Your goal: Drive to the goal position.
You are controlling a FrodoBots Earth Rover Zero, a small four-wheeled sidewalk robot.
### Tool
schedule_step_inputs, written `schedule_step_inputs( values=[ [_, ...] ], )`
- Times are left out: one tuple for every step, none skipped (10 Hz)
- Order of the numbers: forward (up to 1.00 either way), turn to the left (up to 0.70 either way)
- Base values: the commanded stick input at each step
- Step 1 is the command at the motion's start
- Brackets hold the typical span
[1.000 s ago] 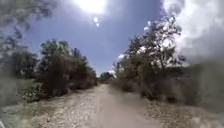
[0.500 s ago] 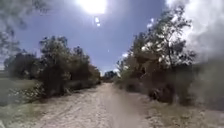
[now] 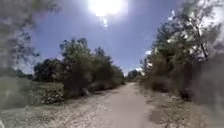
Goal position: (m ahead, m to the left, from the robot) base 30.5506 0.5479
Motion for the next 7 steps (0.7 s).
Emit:
schedule_step_inputs(
  values=[
    [0.85,0.0],
    [0.85,0.0],
    [0.85,0.0],
    [0.85,0.0],
    [0.85,0.0],
    [0.85,0.0],
    [0.85,0.0]
  ],
)
